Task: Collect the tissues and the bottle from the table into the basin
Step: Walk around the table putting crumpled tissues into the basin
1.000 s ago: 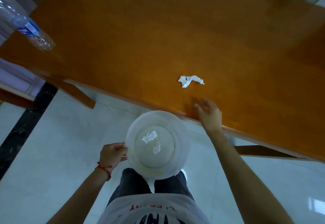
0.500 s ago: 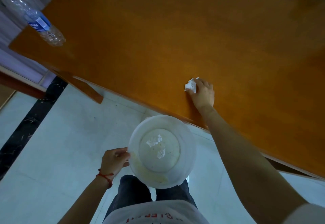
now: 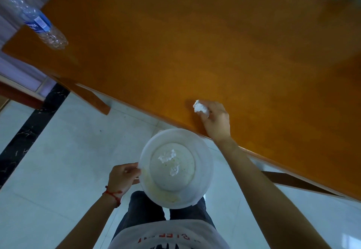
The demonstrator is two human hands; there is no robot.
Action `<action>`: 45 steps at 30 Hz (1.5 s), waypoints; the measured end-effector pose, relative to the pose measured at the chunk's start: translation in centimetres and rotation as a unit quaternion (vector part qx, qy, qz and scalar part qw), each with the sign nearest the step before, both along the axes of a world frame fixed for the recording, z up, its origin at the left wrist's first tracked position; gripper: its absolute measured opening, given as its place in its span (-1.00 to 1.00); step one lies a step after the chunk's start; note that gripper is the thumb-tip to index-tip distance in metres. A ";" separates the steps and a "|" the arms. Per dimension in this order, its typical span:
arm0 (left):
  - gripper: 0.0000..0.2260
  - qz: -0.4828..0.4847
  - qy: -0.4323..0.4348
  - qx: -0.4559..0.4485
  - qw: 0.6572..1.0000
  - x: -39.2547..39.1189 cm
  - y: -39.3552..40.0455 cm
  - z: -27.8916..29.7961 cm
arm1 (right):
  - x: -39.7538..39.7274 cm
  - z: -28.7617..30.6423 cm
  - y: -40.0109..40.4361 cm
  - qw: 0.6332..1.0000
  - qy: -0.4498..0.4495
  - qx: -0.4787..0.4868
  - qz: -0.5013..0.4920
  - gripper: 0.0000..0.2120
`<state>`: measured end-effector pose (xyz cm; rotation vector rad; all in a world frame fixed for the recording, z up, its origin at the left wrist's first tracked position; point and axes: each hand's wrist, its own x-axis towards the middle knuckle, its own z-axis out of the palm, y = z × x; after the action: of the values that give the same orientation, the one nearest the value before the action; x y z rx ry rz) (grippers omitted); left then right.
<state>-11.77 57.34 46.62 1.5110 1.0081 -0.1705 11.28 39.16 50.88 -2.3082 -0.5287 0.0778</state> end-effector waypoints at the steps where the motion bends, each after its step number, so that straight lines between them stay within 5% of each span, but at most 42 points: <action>1: -0.78 -0.001 -0.002 -0.001 1.000 0.0 0.0 0.1 | -1.4 0.6 -0.1 1.000 -0.004 0.018 0.015 -0.76; 8: -0.84 0.003 -0.002 -0.006 1.000 -0.3 0.3 0.0 | -10.7 0.7 -1.4 0.996 0.035 0.045 0.070 -0.71; 14: -0.84 0.015 -0.002 -0.020 1.000 -0.9 0.6 0.4 | -13.4 0.0 -2.5 0.987 0.114 -0.015 0.111 -0.42; 20: -0.84 0.047 0.005 -0.015 0.999 -2.1 0.8 0.7 | -11.8 0.0 -4.3 0.991 0.111 -0.033 -0.070 -0.62; 23: -0.83 0.089 0.013 -0.030 0.996 -2.9 1.0 0.9 | -11.0 -0.5 -5.0 0.973 0.189 -0.076 -0.112 -0.58; 27: -0.80 0.160 0.006 -0.051 0.986 -4.7 0.9 1.5 | -10.4 -1.0 -3.9 0.954 0.287 -0.085 -0.031 -0.63; 32: -0.77 0.254 -0.012 -0.054 0.966 -7.5 0.4 2.5 | -9.6 -0.8 -0.2 0.948 0.301 -0.087 0.053 -0.72; 45: -0.77 0.474 -0.017 -0.025 0.880 -16.0 1.1 3.1 | -11.8 -1.4 11.2 0.915 0.229 -0.128 0.307 -0.75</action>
<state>-27.79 58.41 49.73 0.8237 1.5842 0.5223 -0.55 50.41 49.47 -2.1687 -1.0146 1.0150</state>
